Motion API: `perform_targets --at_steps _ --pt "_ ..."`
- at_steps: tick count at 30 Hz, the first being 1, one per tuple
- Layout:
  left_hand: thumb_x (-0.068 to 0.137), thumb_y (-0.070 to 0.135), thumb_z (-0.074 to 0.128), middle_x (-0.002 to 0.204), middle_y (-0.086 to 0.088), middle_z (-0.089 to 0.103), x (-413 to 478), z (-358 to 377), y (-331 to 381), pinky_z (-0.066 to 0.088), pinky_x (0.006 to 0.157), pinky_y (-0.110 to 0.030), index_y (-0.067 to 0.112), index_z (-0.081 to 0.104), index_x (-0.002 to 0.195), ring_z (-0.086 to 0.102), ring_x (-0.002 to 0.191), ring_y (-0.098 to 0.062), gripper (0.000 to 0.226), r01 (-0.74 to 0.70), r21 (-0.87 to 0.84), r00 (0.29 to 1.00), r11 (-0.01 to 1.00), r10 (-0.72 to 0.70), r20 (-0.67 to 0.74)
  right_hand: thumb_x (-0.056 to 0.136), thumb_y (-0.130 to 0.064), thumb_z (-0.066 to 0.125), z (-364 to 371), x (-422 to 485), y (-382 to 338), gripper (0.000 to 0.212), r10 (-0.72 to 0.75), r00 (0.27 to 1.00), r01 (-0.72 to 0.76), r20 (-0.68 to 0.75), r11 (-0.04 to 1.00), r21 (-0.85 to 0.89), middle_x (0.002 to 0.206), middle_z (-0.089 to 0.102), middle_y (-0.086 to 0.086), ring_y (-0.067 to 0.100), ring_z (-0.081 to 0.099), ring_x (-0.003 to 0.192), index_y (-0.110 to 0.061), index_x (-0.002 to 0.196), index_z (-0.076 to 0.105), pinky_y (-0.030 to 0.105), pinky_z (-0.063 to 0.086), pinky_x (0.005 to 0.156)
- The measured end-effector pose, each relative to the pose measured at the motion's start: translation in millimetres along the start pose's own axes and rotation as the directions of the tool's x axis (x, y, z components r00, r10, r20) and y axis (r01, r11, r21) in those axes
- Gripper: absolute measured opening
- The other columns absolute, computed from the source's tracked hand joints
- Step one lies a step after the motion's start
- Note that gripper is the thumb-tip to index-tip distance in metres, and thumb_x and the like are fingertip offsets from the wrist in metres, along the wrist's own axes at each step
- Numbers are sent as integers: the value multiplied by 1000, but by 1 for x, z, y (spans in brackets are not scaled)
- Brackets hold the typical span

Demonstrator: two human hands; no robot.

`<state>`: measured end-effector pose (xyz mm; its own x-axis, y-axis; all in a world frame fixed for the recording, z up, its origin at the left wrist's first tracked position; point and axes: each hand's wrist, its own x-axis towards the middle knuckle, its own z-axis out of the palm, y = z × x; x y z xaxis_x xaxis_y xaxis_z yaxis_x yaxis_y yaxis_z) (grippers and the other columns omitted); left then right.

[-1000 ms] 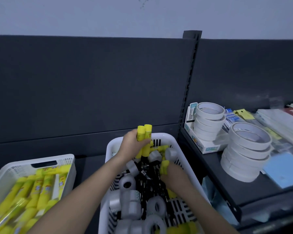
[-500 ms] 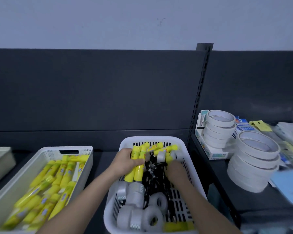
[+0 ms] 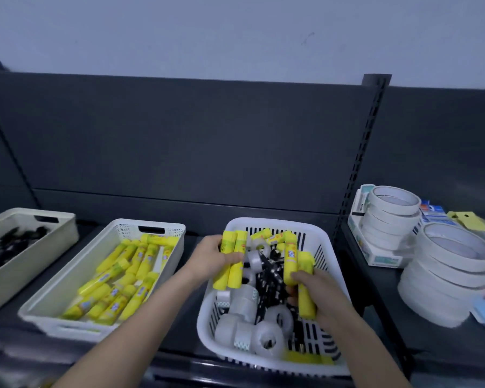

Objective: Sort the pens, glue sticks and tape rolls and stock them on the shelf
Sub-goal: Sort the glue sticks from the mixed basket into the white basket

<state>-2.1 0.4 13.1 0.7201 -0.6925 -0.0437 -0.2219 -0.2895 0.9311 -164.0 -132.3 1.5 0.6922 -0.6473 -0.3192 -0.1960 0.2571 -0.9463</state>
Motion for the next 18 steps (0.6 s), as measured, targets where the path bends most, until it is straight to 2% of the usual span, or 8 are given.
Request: perform_targets --at_steps 3,6,8,11,14,18 --pt "81 4 68 74 -2 68 -8 -27 1 54 65 -28 16 64 77 63 66 -14 13 -35 -8 999 999 34 -37 90 -3 50 27 -5 -10 8 -72 996 74 59 997 -25 69 57 12 21 54 61 -5 89 58 30 48 56" --pt "82 5 67 70 0 66 -17 -67 -4 50 55 -20 16 62 75 62 58 -7 14 -27 -1 994 1000 26 -102 89 2 49 69 -7 -19 13 -94 972 105 216 994 -40 66 55 11 19 52 58 -6 81 56 27 47 54" --pt "81 7 68 72 1 67 -23 -99 -14 51 59 -21 17 64 76 62 60 -7 12 7 28 988 1000 -2 -152 88 4 50 103 -6 -23 15 -79 954 104 288 992 -71 67 55 11 18 53 57 -6 78 55 24 47 52" --pt "73 13 74 76 -5 70 -30 -152 -38 53 72 -34 15 68 76 64 69 -17 7 101 97 973 990 -78 -217 88 3 51 156 -3 -23 15 -38 926 93 376 987 -130 68 56 10 16 55 58 -5 77 56 20 48 48" --pt "53 30 73 79 -10 71 -37 -199 -66 54 76 -38 16 68 72 64 72 -21 24 236 192 942 953 -176 -285 89 0 51 209 2 -16 12 17 904 54 426 987 -154 71 55 9 17 55 59 -7 80 57 21 47 48" --pt "48 33 72 82 -10 71 -36 -227 -93 54 79 -42 11 69 77 65 75 -23 37 319 239 934 917 -261 -244 87 -1 53 267 10 1 10 117 912 -54 393 984 -168 74 56 8 17 55 58 -9 83 57 26 49 50"
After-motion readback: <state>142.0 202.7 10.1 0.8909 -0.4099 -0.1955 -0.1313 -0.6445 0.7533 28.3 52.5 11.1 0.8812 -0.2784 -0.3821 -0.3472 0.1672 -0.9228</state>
